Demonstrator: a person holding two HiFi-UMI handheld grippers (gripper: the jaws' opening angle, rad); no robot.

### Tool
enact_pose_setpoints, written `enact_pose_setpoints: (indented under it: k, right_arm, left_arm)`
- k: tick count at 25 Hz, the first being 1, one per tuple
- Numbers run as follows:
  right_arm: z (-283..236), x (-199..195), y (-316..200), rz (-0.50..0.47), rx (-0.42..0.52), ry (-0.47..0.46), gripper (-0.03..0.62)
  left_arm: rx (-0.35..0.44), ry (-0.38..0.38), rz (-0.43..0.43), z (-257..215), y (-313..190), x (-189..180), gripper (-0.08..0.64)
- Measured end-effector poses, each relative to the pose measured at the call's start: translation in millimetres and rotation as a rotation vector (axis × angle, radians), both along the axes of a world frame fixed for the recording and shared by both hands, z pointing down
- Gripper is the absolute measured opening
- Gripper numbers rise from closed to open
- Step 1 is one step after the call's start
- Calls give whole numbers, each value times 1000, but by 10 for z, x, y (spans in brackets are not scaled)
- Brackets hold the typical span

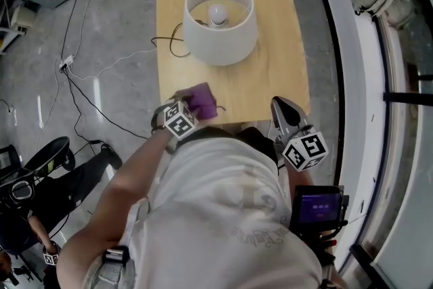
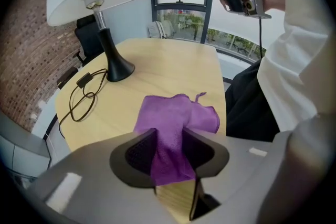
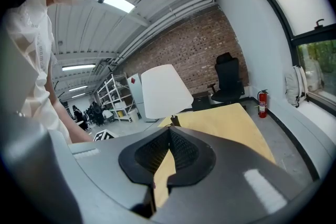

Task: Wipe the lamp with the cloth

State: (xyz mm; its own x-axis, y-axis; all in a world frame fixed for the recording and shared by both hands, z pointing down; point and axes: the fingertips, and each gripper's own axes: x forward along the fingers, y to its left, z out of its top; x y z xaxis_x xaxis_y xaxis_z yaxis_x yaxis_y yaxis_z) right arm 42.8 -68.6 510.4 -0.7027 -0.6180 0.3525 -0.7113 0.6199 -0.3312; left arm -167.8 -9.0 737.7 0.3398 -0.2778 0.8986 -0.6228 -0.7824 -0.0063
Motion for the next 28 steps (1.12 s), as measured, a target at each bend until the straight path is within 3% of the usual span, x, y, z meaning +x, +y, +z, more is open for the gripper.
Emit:
enact_pose_setpoints:
  k: [5,8,11,14,18,20,28]
  right_arm:
    - [65,45,-134,-27,-7,-26,11]
    - [17,-13,-271,-80,-2,-39,11]
    - [-16,-55,-430,-143,3,-41,11]
    - [-36,-80,-580,-199,3,-46,11]
    - [-32,-122,-719,-268,7,-53,11]
    - [-29,-149,-775,-303,6,-61,11]
    - [-85,-21,-918,-363,6,-108,11]
  left_arm:
    - [-14,-3,-61,19,3,22,85]
    - [-16,40,-173,-90,-6,-33,75]
    - [35,116,-318,-325,-53,-118,75]
    - [131,211,-493,-648,-149,-251,75]
    - [268,442,-801,-1188,-293,-504,75]
    - [357,524,-910,-1546,-364,-638,75]
    - [706,620,-1067,-2895,-721,-824,75]
